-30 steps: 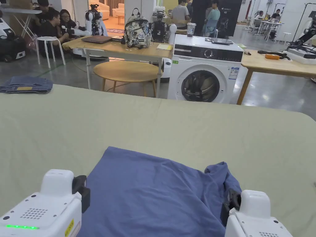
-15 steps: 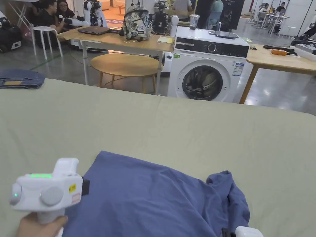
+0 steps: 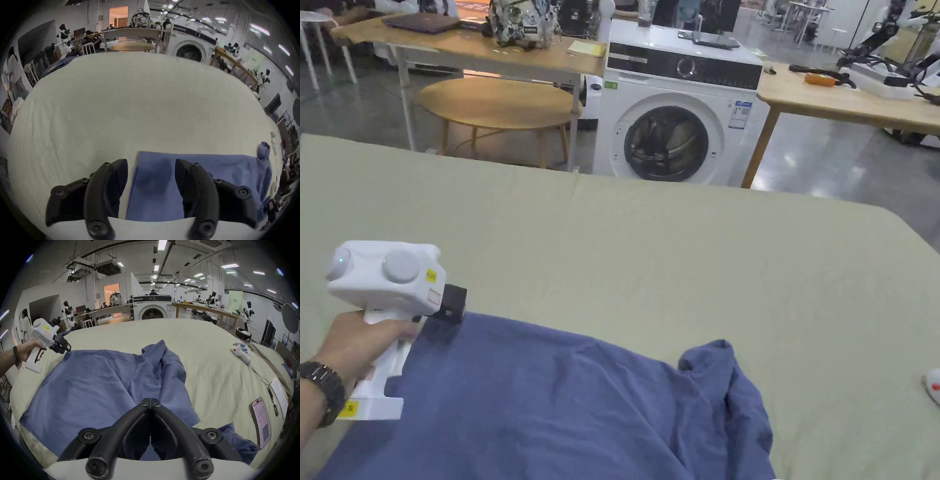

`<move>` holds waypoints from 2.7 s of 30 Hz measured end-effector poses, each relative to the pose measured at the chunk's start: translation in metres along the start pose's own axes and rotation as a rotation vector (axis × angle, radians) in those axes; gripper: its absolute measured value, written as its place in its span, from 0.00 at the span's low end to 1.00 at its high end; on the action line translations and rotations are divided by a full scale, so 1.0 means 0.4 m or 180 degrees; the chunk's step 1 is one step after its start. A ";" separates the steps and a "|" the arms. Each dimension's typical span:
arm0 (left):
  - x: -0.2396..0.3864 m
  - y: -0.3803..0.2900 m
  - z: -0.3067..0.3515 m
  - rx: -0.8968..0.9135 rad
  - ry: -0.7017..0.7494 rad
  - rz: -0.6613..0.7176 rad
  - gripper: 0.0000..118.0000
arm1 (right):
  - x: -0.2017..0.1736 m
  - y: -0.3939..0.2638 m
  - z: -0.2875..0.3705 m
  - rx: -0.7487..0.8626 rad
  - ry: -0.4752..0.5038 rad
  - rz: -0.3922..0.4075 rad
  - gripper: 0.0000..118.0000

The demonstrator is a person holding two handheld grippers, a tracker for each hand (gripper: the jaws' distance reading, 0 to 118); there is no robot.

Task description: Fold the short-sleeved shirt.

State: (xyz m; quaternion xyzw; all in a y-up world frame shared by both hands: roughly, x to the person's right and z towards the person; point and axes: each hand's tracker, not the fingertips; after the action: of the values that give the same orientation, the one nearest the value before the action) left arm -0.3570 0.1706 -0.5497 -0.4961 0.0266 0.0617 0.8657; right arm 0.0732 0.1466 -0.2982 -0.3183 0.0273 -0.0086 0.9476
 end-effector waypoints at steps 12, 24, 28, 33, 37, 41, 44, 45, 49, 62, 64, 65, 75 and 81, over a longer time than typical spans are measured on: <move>0.046 -0.076 0.016 -0.0026 0.0035 -0.0253 0.00 | 0.095 0.000 0.012 -0.0221 -0.0168 -0.0256 0.00; -0.045 -0.248 0.214 0.0491 0.0025 -0.0101 0.00 | 0.223 0.206 -0.131 -0.0628 -0.0008 -0.0241 0.52; -0.058 -0.295 0.254 0.0528 0.0065 -0.0144 0.00 | 0.246 0.238 -0.238 -0.0896 0.0156 -0.0376 0.56; -0.088 -0.333 0.269 0.0529 0.0060 -0.0040 0.00 | 0.248 0.225 -0.355 -0.1363 0.0117 -0.0375 0.63; -0.097 -0.358 0.279 0.0511 0.0091 -0.0026 0.00 | 0.241 0.215 -0.373 -0.1409 0.0000 -0.0193 0.54; -0.094 -0.371 0.284 0.0508 0.0105 -0.0047 0.00 | 0.210 0.213 -0.352 -0.1348 -0.0041 0.0178 0.00; -0.091 -0.379 0.298 0.0524 0.0106 -0.0037 0.00 | 0.209 0.225 -0.320 -0.1283 -0.0017 0.0138 0.00; -0.093 -0.377 0.307 0.0543 0.0104 -0.0036 0.00 | 0.211 0.232 -0.305 -0.1199 0.0001 0.0136 0.00; -0.105 -0.361 0.366 0.0715 0.0179 -0.0055 0.00 | 0.202 0.274 -0.213 -0.0751 -0.0105 0.0221 0.00; -0.114 -0.220 0.714 0.1526 0.0279 -0.0147 0.00 | 0.202 0.590 0.079 0.0632 -0.0138 0.0419 0.00; -0.116 -0.188 0.772 0.1647 0.0306 -0.0145 0.00 | 0.194 0.643 0.130 0.0817 -0.0142 0.0420 0.00; -0.118 -0.171 0.807 0.1743 0.0315 -0.0136 0.00 | 0.189 0.672 0.158 0.0924 -0.0147 0.0421 0.00; -0.106 -0.004 1.076 0.2306 0.0362 -0.0055 0.00 | 0.137 0.903 0.374 0.1569 -0.0238 0.0224 0.00; -0.088 0.096 1.164 0.2523 0.0473 -0.0118 0.00 | 0.118 1.032 0.438 0.1793 -0.0311 0.0230 0.00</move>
State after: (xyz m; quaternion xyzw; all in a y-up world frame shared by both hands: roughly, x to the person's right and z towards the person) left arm -0.4042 0.5884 -0.3431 -0.1274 0.1020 -0.0050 0.9866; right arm 0.1300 0.5798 -0.4099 -0.0414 -0.0106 0.0333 0.9985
